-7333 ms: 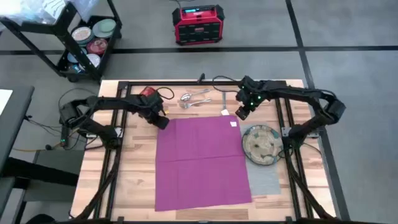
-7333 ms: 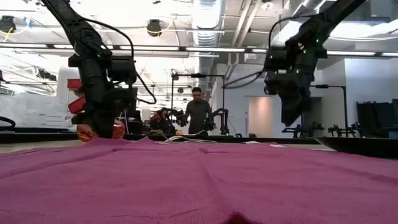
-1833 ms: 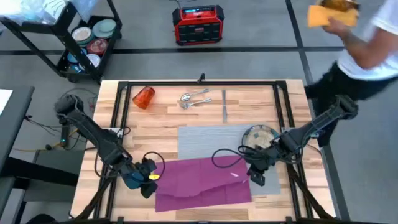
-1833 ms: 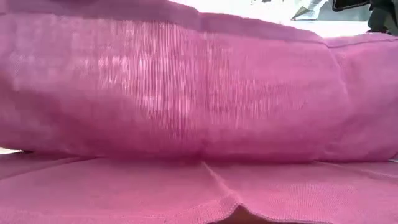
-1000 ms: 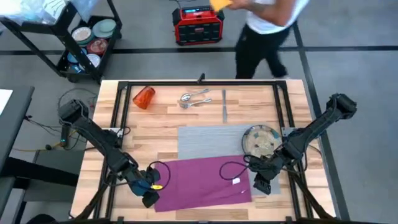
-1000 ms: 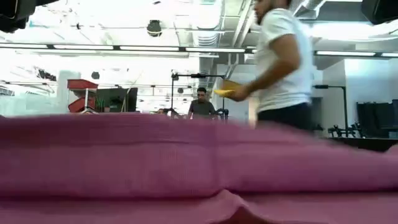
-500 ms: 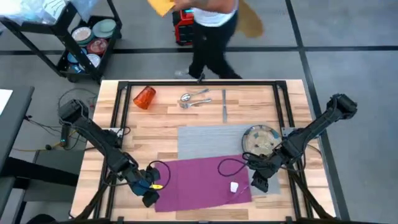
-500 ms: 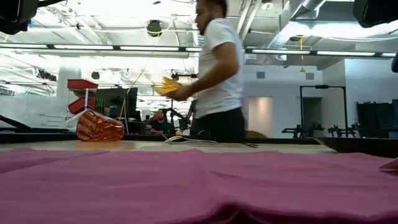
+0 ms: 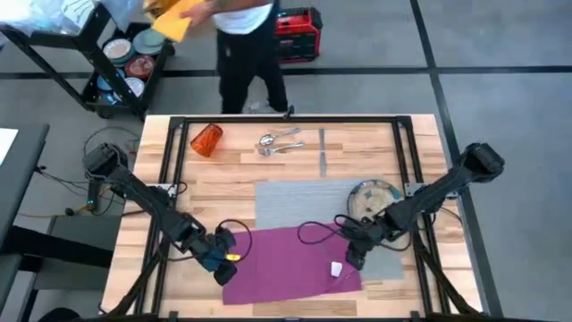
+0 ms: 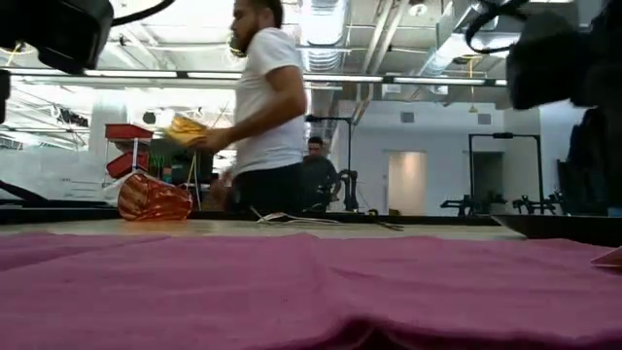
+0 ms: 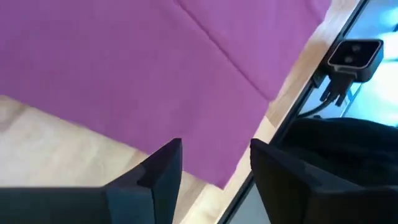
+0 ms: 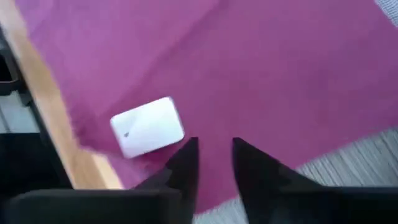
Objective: Set table place
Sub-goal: Fold the violet table napkin
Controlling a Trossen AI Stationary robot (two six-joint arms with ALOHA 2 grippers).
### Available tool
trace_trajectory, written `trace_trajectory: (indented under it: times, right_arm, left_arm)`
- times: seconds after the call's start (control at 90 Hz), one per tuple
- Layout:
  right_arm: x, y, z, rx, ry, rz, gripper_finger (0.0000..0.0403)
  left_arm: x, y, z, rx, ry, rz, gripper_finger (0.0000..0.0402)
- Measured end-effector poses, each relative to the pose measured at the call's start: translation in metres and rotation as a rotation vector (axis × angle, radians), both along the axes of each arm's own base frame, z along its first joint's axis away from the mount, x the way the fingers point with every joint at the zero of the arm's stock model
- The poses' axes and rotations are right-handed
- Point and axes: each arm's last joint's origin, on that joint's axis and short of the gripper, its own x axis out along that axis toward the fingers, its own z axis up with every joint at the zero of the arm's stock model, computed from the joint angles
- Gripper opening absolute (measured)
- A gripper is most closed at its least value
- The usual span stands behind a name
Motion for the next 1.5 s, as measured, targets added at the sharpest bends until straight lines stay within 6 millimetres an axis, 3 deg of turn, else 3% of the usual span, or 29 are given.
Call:
trace_trajectory:
  times: [0.056,0.133,0.244,0.378,0.556,0.9,1.089,1.256,1.5]
  right_arm:
    - [-0.001,0.013,-0.001,0.115,0.012,0.11,0.0013]
    - [-0.013,0.033,0.009,0.231,0.022,0.218,0.0012]
    - [-0.031,0.041,0.031,0.214,-0.075,0.183,0.0016]
    - [-0.031,0.031,0.045,0.091,-0.23,0.023,0.0009]
    - [-0.02,0.016,0.044,-0.065,-0.341,-0.179,0.0001]
    - [-0.003,-0.003,0.029,-0.153,-0.287,-0.277,0.0001]
    - [0.002,-0.005,0.017,-0.145,-0.218,-0.289,0.0001]
    - [0.002,-0.003,0.01,-0.124,-0.161,-0.307,0.0001]
    - [-0.003,-0.001,0.007,-0.104,-0.099,-0.317,0.0001]
  left_arm:
    - [0.0,0.0,0.0,0.0,0.0,-0.003,0.0168]
    - [0.0,0.0,0.0,-0.003,0.003,-0.01,0.0168]
    - [0.0,0.0,0.0,-0.006,0.005,-0.012,0.0168]
    - [0.002,0.003,0.0,0.01,0.0,-0.009,0.0168]
    - [0.008,0.013,-0.001,0.073,-0.031,0.02,0.0168]
    - [0.033,0.055,0.0,0.309,-0.149,0.089,0.0168]
    - [0.042,0.082,-0.001,0.418,-0.139,0.015,0.0168]
    - [0.047,0.096,-0.001,0.408,-0.148,-0.194,0.0168]
    - [0.044,0.098,-0.005,0.123,-0.139,-0.493,0.0164]
